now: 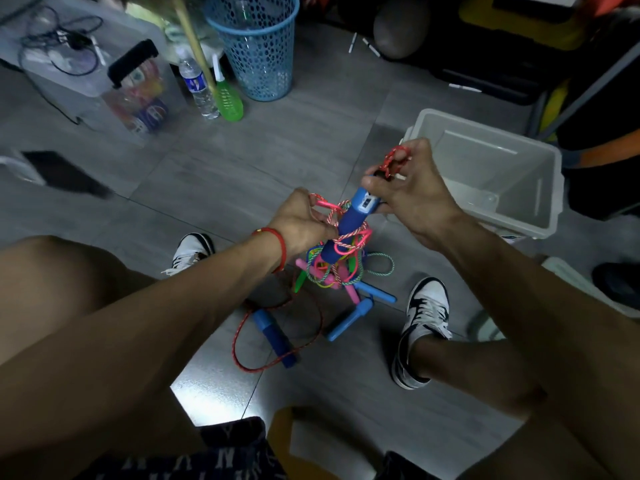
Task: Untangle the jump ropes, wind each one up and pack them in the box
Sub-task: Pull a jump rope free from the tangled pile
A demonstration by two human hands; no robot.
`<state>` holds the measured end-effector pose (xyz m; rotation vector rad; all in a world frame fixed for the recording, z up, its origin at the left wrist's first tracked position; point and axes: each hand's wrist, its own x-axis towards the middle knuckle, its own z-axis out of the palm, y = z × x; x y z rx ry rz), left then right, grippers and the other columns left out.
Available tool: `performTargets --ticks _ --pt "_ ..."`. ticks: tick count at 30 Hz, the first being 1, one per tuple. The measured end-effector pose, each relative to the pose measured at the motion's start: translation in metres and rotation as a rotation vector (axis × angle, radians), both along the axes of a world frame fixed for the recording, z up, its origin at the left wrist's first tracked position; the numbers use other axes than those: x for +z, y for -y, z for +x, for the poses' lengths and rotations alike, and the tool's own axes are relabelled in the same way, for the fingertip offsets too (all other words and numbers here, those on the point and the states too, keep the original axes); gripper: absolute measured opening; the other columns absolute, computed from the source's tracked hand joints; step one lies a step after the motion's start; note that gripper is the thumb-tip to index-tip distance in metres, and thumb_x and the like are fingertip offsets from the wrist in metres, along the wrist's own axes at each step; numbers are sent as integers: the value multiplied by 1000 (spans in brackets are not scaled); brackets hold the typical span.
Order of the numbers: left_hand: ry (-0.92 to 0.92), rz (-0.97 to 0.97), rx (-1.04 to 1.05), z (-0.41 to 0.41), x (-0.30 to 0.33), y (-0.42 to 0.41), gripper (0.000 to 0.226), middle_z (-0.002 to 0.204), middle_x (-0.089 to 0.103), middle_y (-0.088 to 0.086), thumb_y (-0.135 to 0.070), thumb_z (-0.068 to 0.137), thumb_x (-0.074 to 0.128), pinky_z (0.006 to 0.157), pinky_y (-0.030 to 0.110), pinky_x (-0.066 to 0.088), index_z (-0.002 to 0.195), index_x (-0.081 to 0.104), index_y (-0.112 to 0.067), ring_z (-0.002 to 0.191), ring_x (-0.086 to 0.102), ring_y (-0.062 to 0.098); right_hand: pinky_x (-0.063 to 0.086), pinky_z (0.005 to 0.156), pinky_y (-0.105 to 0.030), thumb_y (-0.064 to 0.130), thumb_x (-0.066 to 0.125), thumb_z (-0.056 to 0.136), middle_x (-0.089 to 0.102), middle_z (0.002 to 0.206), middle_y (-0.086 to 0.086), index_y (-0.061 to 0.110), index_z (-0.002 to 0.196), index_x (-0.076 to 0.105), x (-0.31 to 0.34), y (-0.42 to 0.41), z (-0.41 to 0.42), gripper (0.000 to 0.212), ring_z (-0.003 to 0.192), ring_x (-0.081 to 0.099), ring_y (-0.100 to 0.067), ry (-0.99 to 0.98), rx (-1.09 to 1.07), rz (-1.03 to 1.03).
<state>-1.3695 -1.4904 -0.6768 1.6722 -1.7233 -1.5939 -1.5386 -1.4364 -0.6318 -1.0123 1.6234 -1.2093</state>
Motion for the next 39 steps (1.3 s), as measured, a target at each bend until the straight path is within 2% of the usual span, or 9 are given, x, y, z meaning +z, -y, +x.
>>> performTargets --ticks 4,9,14,19,24,30,33,37,39 --pt "189 -127 -96 -2 2 -2 67 99 65 11 -27 50 85 84 43 56 103 44 -19 93 66 29 62 74 -50 11 73 87 55 94 1 27 97 36 -13 2 4 42 99 67 -32 -59 -228 -20" --pt "329 -271 -192 -6 -3 -12 61 111 65 11 -26 69 86 83 42 55 106 39 -16 95 65 30 61 79 -52 17 74 85 53 89 3 24 98 38 -22 0 7 40 91 68 -28 -60 -411 -24" --pt "257 -18 -55 -10 -6 -10 48 104 58 6 -36 83 74 67 27 43 114 46 -12 86 56 20 61 78 -50 17 73 87 53 90 2 26 94 37 -21 -2 6 38 92 68 -31 -80 -411 -61" --pt "74 149 40 -12 -15 -16 24 72 60 4 -24 93 65 34 16 32 83 45 -15 62 59 20 61 77 -50 19 75 85 55 89 2 28 94 39 -20 -6 5 38 86 67 -22 -107 -371 -102" --pt "174 -27 97 -12 -25 -12 27 78 52 -4 -30 87 70 60 24 43 87 46 -18 62 50 11 62 80 -45 19 75 86 58 97 -1 23 101 40 -20 -4 3 39 98 70 -27 -19 -346 -85" --pt "176 -199 46 -16 -27 -15 29 74 54 -3 -27 82 72 63 27 40 78 44 -20 69 52 20 62 78 -52 18 77 81 68 102 -13 15 112 37 -24 -1 3 52 91 73 -29 37 -352 8" --pt "100 -84 109 -25 -26 -16 31 65 48 -3 -29 83 70 59 29 34 74 41 -21 58 43 19 61 75 -57 12 76 80 68 99 -23 16 108 36 -27 -1 5 49 88 73 -38 80 -356 8" --pt "-91 130 274 -30 -11 -13 33 63 60 8 -41 78 65 60 32 41 86 63 -9 56 51 22 60 75 -57 13 74 77 69 96 -19 20 110 41 -23 -4 8 48 88 71 -38 42 -342 -11" --pt "-90 109 247 -29 -11 -13 26 61 57 5 -38 85 65 56 26 40 82 61 -12 54 50 20 59 74 -59 9 72 78 69 97 -21 22 108 43 -19 -5 9 43 89 69 -41 64 -319 -42"
